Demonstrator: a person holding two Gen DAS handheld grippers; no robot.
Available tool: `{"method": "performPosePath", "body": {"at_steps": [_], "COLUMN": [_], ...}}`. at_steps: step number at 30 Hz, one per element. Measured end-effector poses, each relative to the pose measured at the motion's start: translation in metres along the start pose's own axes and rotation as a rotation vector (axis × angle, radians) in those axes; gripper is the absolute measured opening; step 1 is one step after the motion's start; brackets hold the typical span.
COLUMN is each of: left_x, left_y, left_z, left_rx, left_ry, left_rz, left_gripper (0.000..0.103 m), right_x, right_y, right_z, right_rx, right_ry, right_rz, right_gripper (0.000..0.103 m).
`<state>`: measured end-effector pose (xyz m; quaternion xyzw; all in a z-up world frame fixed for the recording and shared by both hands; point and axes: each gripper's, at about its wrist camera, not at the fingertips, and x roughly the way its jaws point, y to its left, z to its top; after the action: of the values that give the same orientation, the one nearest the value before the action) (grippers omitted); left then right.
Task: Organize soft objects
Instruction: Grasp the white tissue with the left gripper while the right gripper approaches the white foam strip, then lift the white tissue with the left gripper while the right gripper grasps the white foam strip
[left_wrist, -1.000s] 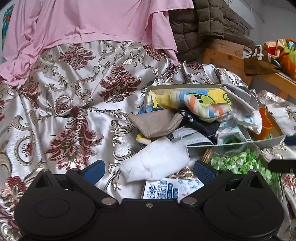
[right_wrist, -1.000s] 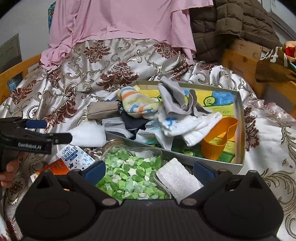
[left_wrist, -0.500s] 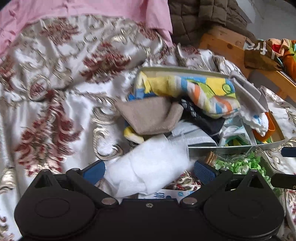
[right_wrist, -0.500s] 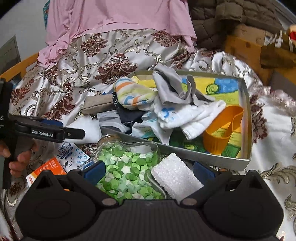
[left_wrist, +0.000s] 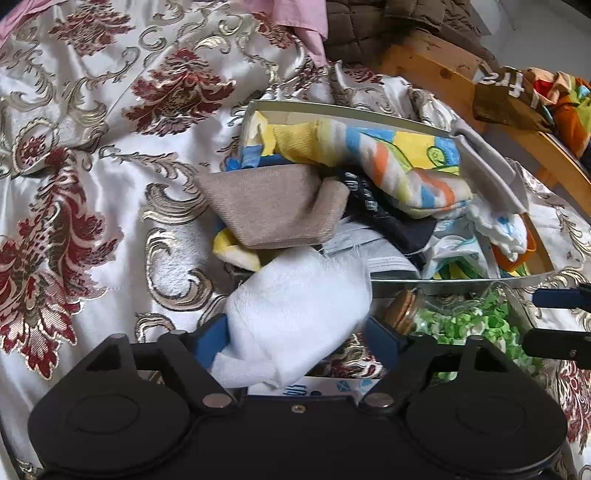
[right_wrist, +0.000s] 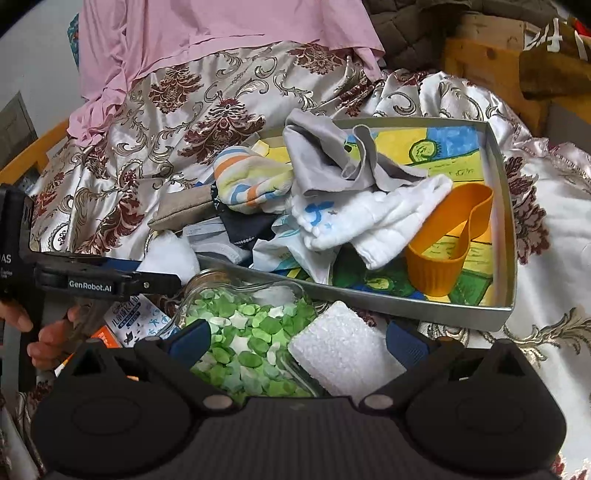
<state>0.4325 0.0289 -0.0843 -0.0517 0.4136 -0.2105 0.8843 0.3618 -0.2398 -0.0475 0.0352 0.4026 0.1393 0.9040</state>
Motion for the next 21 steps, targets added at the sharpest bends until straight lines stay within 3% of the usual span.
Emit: {"method": "performPosePath", "body": {"at_steps": [3, 7, 15, 21], "left_x": [0.001, 0.006, 0.011, 0.011], "left_y": [-0.006, -0.010, -0.013, -0.012], "left_z": [-0.001, -0.002, 0.000, 0.003], "left_rx": [0.026, 0.036, 0.057, 0.075], "left_ry": [-0.006, 0.022, 0.039, 0.037], "left_rz": [-0.006, -0.047, -0.047, -0.059], "left_gripper": [0.074, 0.058, 0.058, 0.048], "right_x": [0.001, 0.002, 0.007, 0.009], "right_y": [0.000, 0.000, -0.001, 0.000], "right_z": [0.000, 0.000, 0.000, 0.000], "right_rx": [0.003, 0.017, 0.051, 0.058], "right_ry": [0.002, 0.007, 0.024, 0.035], "right_rz": [0.003, 0.012, 0.045, 0.063], "right_gripper": [0.103, 0.103, 0.103, 0.103]}}
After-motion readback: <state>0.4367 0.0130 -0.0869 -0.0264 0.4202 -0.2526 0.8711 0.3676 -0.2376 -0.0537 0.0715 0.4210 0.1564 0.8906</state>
